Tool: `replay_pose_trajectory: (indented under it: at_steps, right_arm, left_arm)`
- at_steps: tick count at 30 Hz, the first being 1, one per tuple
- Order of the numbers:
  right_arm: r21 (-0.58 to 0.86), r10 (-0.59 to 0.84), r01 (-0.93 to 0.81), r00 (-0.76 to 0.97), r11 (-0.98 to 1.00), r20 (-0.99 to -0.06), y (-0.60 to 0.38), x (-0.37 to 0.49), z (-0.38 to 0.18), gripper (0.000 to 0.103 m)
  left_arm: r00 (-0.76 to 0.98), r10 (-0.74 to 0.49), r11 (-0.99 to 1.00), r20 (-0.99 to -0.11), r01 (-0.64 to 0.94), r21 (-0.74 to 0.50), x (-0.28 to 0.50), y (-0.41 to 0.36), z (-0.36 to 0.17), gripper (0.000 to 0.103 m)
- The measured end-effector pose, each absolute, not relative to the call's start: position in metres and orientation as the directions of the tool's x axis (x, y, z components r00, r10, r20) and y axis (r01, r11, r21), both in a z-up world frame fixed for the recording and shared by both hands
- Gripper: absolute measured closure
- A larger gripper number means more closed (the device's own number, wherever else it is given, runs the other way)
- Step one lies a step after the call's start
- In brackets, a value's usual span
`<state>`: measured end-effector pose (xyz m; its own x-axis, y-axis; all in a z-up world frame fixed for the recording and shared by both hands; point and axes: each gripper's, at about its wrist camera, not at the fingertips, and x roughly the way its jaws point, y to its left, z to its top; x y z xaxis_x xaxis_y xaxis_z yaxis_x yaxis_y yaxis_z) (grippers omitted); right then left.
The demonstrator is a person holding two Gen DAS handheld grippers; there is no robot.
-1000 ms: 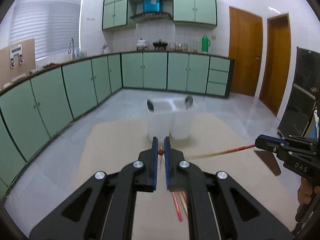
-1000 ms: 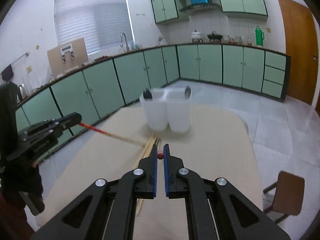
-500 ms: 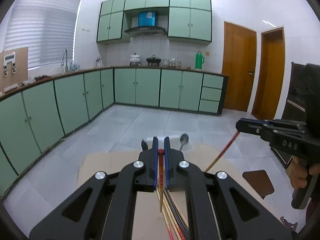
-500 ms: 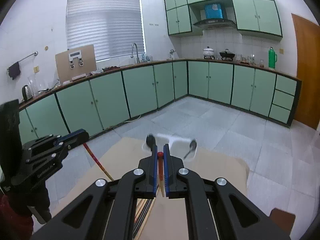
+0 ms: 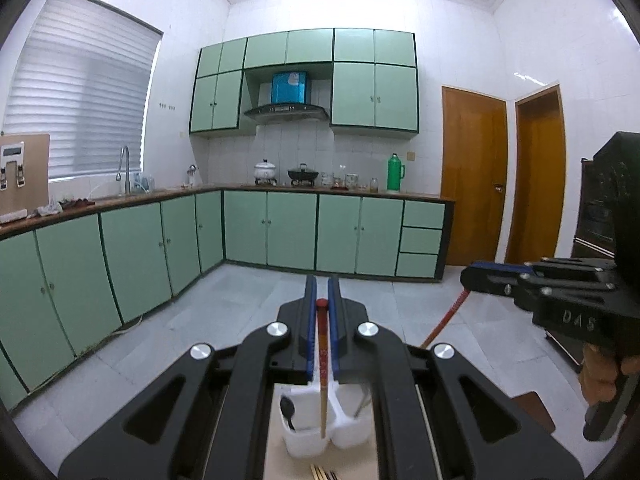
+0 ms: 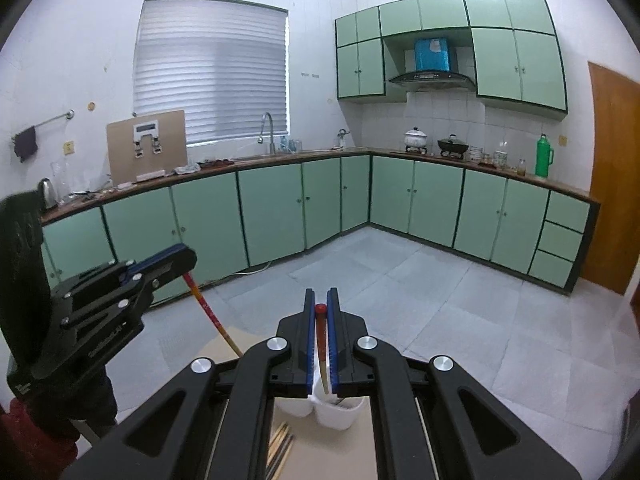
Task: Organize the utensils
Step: 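Lift both chopsticks and drop them into the white holder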
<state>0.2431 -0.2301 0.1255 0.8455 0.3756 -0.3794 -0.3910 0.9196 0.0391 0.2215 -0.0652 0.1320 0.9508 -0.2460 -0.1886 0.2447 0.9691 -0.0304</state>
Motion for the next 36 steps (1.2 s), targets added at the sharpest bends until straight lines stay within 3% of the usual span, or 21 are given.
replay_pose_trajectory:
  at_steps: [7,13,14,19,22,24,26,29,36]
  right_arm:
    - [0.021,0.334,-0.366,0.822,0.930,-0.462,-0.215,0.294,0.095,0.098]
    - [0.073,0.333,-0.347,0.788,0.935,-0.518,-0.216,0.319,0.064,0.095]
    - [0.073,0.328,-0.341,0.788,0.937,-0.521,-0.217,0.320,0.061,0.088]
    - [0.072,0.310,-0.320,0.799,0.945,-0.514,-0.225,0.313,0.057,0.076]
    - [0.076,0.301,-0.305,0.812,0.949,-0.500,-0.230,0.304,0.059,0.068]
    - [0.070,0.290,-0.295,0.821,0.953,-0.491,-0.234,0.297,0.059,0.060]
    - [0.071,0.282,-0.283,0.832,0.956,-0.478,-0.238,0.288,0.059,0.044]
    - [0.067,0.266,-0.264,0.854,0.962,-0.447,-0.243,0.270,0.057,0.031]
    - [0.073,0.236,-0.226,0.877,0.971,-0.420,-0.248,0.221,0.029,0.015]
  left_arm:
    - [0.959,-0.216,0.975,-0.182,0.222,0.011,0.269,-0.084,0.119,0.098]
    - [0.932,-0.220,0.975,-0.289,0.222,-0.024,0.307,-0.080,0.088,0.097]
    - [0.928,-0.213,0.976,-0.307,0.216,-0.027,0.310,-0.079,0.083,0.096]
    - [0.922,-0.196,0.979,-0.334,0.204,-0.011,0.310,-0.067,0.072,0.088]
    - [0.922,-0.189,0.981,-0.338,0.196,-0.013,0.302,-0.060,0.069,0.077]
    - [0.925,-0.183,0.981,-0.333,0.191,-0.010,0.294,-0.057,0.069,0.070]
    - [0.926,-0.181,0.982,-0.331,0.189,-0.007,0.287,-0.054,0.070,0.062]
    - [0.928,-0.170,0.984,-0.332,0.181,0.001,0.270,-0.049,0.067,0.053]
    - [0.913,-0.157,0.985,-0.376,0.170,0.002,0.217,-0.038,0.035,0.040]
